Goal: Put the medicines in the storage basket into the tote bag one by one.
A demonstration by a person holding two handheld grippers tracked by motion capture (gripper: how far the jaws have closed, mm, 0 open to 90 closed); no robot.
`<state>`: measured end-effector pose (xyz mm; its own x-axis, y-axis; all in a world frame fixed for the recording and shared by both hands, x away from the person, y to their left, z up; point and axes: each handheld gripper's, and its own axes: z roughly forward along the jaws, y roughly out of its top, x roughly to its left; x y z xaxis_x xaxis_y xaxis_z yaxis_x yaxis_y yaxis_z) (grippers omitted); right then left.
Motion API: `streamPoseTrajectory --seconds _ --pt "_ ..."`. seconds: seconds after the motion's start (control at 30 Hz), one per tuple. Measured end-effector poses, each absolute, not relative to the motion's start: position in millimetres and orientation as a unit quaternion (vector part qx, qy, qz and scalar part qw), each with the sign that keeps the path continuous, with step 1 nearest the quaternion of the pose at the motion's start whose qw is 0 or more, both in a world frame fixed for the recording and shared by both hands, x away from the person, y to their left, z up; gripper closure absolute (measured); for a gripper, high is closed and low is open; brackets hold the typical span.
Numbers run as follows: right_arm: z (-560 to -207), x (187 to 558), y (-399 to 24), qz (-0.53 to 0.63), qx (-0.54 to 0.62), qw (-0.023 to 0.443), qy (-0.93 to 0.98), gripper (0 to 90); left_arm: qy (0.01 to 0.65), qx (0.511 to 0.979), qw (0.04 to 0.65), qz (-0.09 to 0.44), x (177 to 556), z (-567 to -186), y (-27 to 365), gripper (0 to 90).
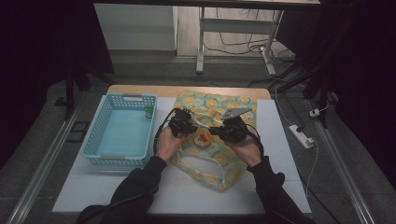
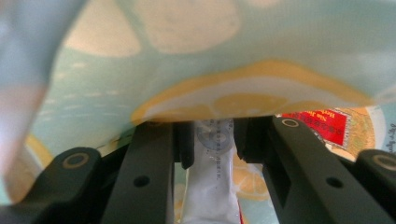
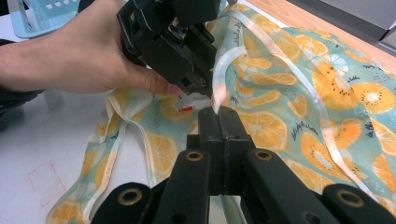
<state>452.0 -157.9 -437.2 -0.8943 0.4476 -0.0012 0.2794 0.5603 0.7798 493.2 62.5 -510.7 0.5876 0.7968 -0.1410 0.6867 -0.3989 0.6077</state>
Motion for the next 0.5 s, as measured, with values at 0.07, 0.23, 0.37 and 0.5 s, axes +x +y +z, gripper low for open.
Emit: streamPoseTrajectory --seconds 0.07,0.23,0.37,0.5 --pt "-437 452 -158 0.421 0.208 0.100 0.877 90.0 0.447 0.831 0.321 0.083 493 -511 62 68.3" --pt "-437 453 -160 0.422 0.210 0.101 0.877 90.0 0.437 0.836 0.321 0.083 490 -504 61 55.4" --pt "-436 454 -161 0.423 0.212 0.101 0.875 90.0 0.430 0.841 0.321 0.074 486 -498 62 45.6" --pt "-436 454 -162 0.423 0.212 0.101 0.875 90.0 0.419 0.844 0.329 0.061 480 -491 63 36.7"
